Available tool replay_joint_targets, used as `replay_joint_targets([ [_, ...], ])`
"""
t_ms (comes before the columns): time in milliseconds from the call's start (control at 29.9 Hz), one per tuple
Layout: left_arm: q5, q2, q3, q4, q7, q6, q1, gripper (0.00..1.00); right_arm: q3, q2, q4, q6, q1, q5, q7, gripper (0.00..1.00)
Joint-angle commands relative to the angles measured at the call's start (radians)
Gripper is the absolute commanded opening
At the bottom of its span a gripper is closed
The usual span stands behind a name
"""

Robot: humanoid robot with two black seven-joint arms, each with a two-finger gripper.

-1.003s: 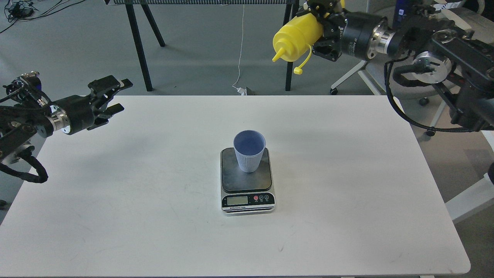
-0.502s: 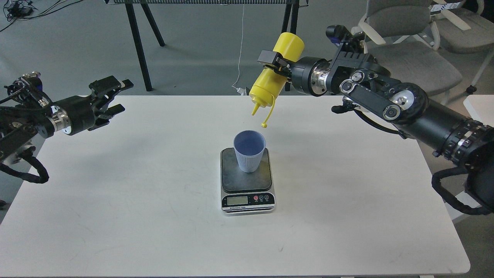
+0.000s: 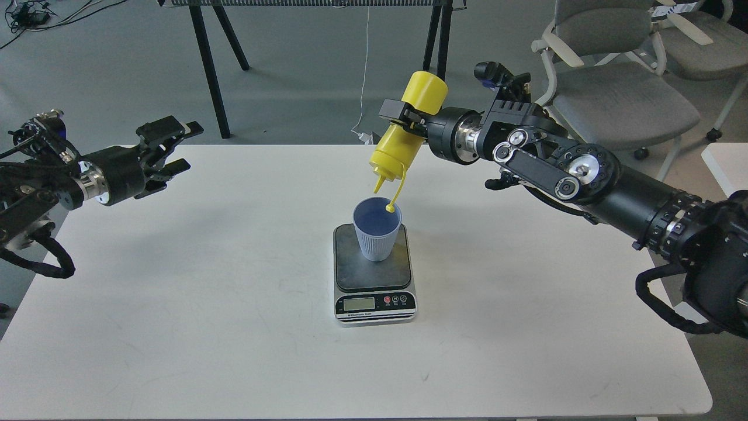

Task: Pour seasoning into cup on scale with both arms
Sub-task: 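Tilt the yellow bottle nozzle-down into the blue cup, then carry the yellow bottle back and set it upright on the table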

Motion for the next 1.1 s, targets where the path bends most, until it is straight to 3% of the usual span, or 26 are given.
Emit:
replay_joint_targets([
  [0,0.0,0.0,0.0,0.0,0.0,0.0,0.001,0.99,-0.034,0.011,-0.003,-0.029,-0.002,0.0,0.0,0.05],
  [368,0.0,-0.003,0.0,0.0,0.0,0.0,0.001,0.99,-0.005,0.021,0.003,-0.032,0.007,0.018,-0.003,0.06],
  [535,0.0,0.001,0.0,0.0,0.0,0.0,-0.001,0.99,0.252,-0.016,0.018,0.025,0.013,0.133,-0.043,0.07],
  [769,0.0,0.008,0.001,0.0,0.0,0.0,-0.001,0.99,0.693,-0.214,0.03,0.302,-0.008,0.678,-0.149,0.07],
  [903,0.0,0.0,0.003,0.0,0.0,0.0,-0.001,0.99,0.788,-0.288,0.03,0.302,-0.117,1.196,-0.228,0.07],
  [1070,0.0,-0.008,0.009,0.0,0.0,0.0,-0.001,0.99,0.882,-0.294,0.084,0.302,-0.344,1.567,-0.258,0.07],
])
